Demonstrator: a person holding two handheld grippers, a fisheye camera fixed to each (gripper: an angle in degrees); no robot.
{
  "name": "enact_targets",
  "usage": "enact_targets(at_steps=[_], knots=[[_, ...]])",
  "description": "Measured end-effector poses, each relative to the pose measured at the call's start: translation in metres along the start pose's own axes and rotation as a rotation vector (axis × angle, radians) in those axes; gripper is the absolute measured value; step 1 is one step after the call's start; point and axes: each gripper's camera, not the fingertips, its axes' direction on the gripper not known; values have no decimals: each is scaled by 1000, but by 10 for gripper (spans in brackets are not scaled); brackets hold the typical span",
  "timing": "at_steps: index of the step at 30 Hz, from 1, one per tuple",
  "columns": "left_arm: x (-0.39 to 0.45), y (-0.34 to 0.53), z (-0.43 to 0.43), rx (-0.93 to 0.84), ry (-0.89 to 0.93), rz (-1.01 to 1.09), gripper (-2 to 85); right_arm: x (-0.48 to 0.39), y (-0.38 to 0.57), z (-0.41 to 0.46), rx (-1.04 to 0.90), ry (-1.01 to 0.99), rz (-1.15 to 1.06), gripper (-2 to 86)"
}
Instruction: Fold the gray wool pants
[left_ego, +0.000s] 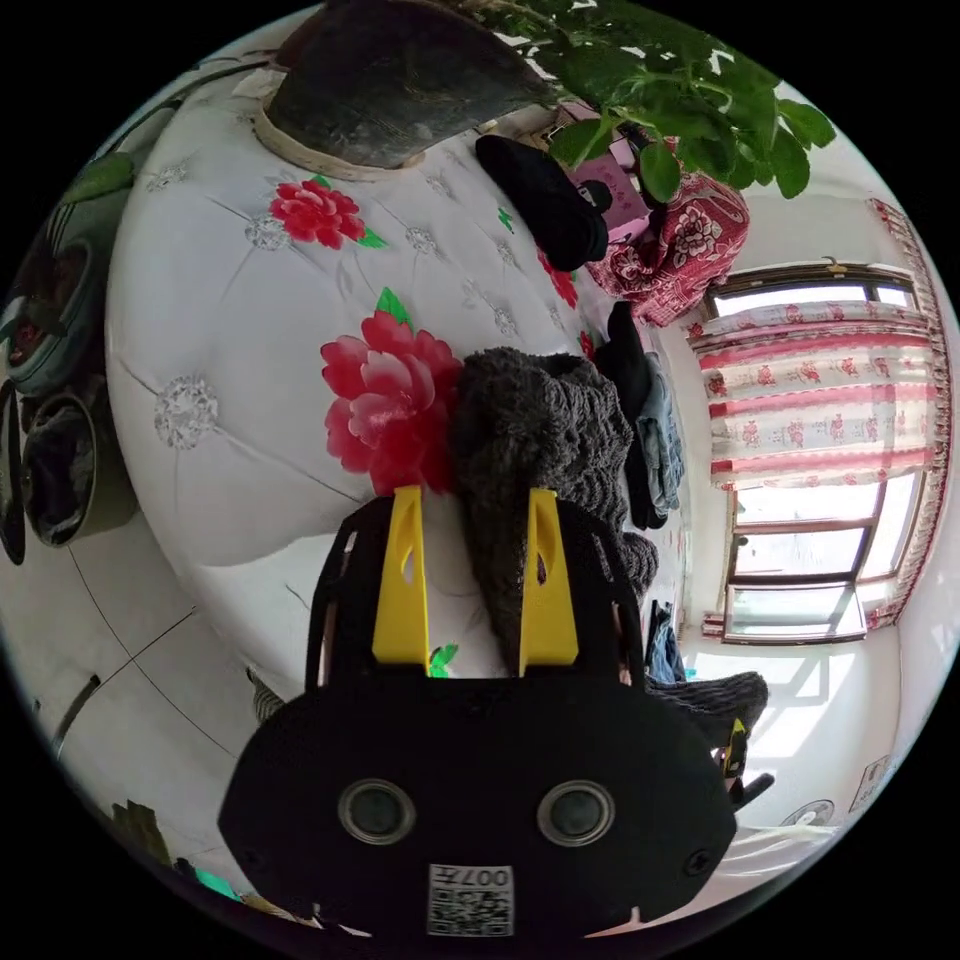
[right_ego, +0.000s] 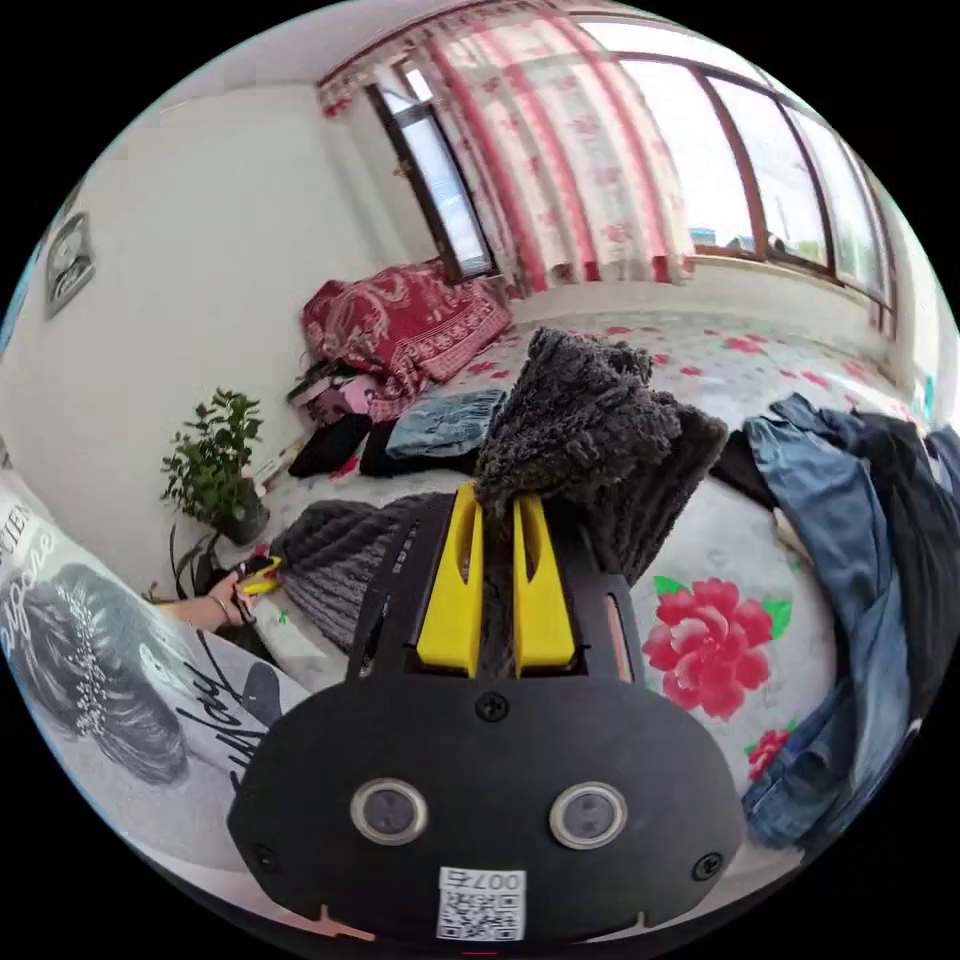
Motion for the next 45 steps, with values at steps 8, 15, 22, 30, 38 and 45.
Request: enact_targets(at_steps=[8, 15, 22, 30, 38, 45], knots=[[-17, -31, -23, 66, 181, -30, 169, -247, 95, 220, -605, -293, -445, 73], [-35, -56, -33, 60, 319, -54, 140, -245, 120, 254, -654, -220, -345, 74], [-46, -66, -35, 87, 369, -123, 66, -271, 128, 298, -624, -200, -361, 74], [-50, -67, -56, 80, 369, -68, 56, -349, 170, 427, -889, -125, -701, 23], [-56, -57, -50, 83, 371, -55, 56, -327, 136, 378, -724, -322, -701, 13], [-26, -40, -34, 98, 424, 36, 52, -254, 161, 418, -924, -388, -487, 37]])
